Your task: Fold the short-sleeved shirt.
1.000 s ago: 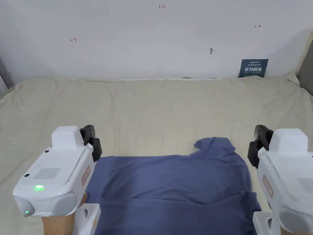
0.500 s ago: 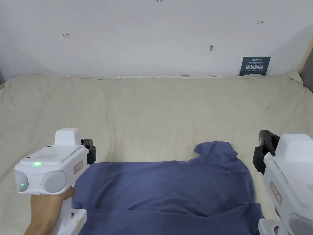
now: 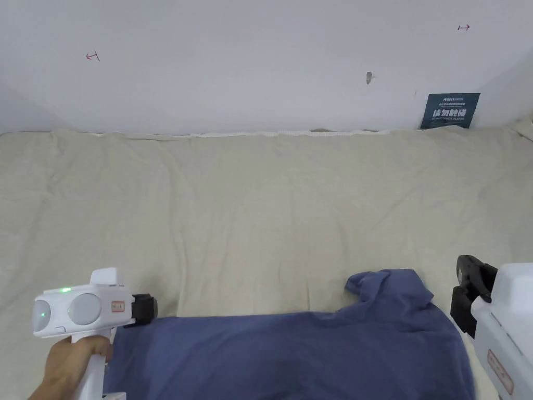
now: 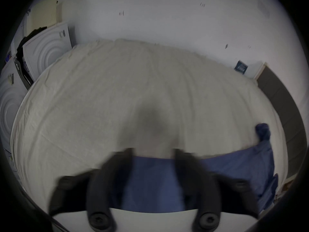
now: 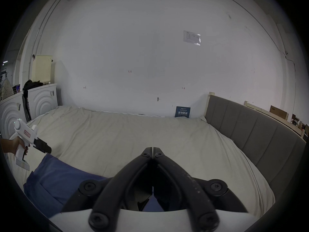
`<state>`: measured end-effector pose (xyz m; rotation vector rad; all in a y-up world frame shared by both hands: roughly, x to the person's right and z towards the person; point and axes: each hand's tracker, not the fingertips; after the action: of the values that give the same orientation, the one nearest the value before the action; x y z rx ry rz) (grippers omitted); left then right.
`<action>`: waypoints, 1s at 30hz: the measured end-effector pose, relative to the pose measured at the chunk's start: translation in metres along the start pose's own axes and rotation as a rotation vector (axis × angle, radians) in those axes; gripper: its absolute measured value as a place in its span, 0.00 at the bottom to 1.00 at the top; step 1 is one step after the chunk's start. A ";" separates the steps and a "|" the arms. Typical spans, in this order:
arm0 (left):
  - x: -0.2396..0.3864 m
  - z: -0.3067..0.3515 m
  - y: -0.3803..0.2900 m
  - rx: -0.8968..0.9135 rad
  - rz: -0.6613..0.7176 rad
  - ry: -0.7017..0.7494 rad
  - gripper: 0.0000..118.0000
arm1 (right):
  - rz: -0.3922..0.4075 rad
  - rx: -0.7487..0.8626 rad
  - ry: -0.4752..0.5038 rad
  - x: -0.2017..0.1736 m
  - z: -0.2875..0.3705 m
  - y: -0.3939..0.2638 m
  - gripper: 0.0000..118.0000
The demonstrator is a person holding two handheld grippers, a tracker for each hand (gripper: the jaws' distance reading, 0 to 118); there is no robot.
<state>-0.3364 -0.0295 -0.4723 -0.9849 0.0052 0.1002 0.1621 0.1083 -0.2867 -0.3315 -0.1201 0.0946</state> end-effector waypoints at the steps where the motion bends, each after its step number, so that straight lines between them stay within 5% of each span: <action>1: -0.002 -0.008 -0.003 -0.015 0.007 0.021 0.80 | -0.002 -0.012 -0.001 0.001 -0.005 -0.003 0.01; 3: -0.004 -0.019 -0.009 -0.012 0.007 0.015 0.83 | -0.015 -0.036 -0.005 0.003 -0.016 -0.008 0.01; 8: 0.001 -0.028 -0.019 -0.024 -0.010 0.036 0.61 | -0.060 -0.103 -0.011 0.013 -0.038 -0.021 0.01; 9: 0.003 -0.026 -0.018 -0.022 -0.016 0.036 0.47 | -0.068 -0.112 -0.011 0.016 -0.040 -0.024 0.01; 11: 0.009 -0.019 -0.018 0.011 -0.036 0.008 0.02 | -0.077 -0.133 -0.012 0.021 -0.051 -0.027 0.01; 14: 0.020 -0.014 -0.019 0.014 -0.043 -0.010 0.02 | -0.102 -0.195 -0.024 0.031 -0.076 -0.036 0.03; 18: 0.027 0.019 -0.020 0.133 -0.067 -0.011 0.02 | -0.137 -0.366 -0.010 0.043 -0.132 -0.059 0.20; 22: 0.029 0.051 -0.023 0.191 -0.036 -0.068 0.02 | -0.173 -0.583 -0.003 0.048 -0.190 -0.095 0.89; 26: 0.027 0.068 -0.024 0.209 -0.054 -0.079 0.02 | -0.202 -0.702 -0.029 0.049 -0.220 -0.122 0.82; 30: 0.021 0.074 -0.026 0.207 -0.046 -0.088 0.02 | -0.098 -0.676 -0.022 0.037 -0.210 -0.114 0.53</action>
<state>-0.3168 0.0192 -0.4108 -0.7728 -0.0857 0.0988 0.2353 -0.0621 -0.4428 -0.9984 -0.1889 -0.0440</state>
